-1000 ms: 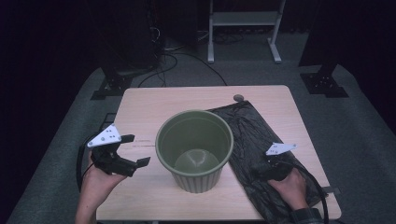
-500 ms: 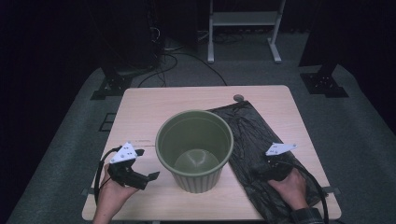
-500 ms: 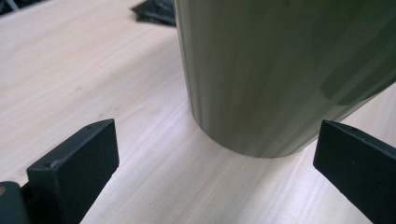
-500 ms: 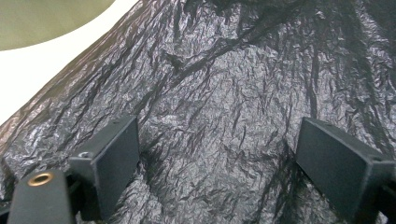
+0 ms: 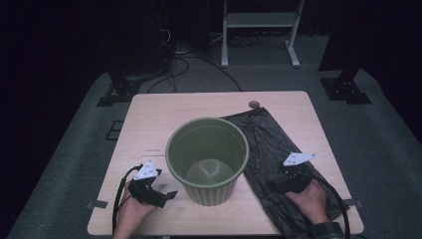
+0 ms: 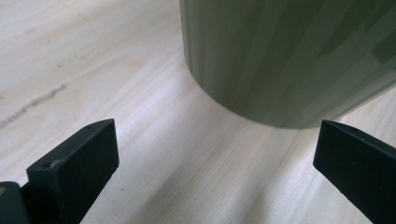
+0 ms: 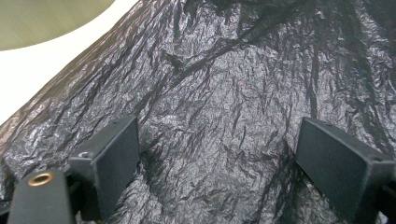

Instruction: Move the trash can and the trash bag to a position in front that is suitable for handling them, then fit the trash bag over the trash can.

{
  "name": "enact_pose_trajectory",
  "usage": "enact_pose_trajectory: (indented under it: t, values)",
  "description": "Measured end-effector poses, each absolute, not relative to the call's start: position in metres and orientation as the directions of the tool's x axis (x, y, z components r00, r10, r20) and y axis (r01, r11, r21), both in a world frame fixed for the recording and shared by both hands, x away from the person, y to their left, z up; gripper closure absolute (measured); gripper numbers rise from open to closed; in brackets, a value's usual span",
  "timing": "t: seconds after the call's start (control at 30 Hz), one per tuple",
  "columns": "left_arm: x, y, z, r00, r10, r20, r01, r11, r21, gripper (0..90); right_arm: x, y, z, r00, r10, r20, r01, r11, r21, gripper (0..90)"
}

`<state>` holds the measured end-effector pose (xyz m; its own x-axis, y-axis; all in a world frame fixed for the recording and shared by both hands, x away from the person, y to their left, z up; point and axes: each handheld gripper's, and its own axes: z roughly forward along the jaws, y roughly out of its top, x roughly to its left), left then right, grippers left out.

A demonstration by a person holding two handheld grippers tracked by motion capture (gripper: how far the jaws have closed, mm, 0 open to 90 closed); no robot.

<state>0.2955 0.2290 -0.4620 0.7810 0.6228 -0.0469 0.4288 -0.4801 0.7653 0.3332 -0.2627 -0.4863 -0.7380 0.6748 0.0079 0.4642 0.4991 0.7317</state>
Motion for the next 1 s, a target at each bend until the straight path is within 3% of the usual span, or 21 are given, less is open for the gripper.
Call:
enact_pose_trajectory:
  t: [0.6,1.0]
  values:
    - [0.296,0.224,-0.483,0.768,0.641,-0.001,0.448,-0.535,0.716,0.0,0.334,-0.263,-0.485,-0.74,0.673,0.007,0.468,0.506,0.725,12.0]
    - [0.295,0.223,-0.484,0.767,0.642,0.01,0.445,-0.542,0.713,0.0,0.335,-0.269,-0.456,-0.721,0.692,-0.024,0.454,0.499,0.738,12.1]
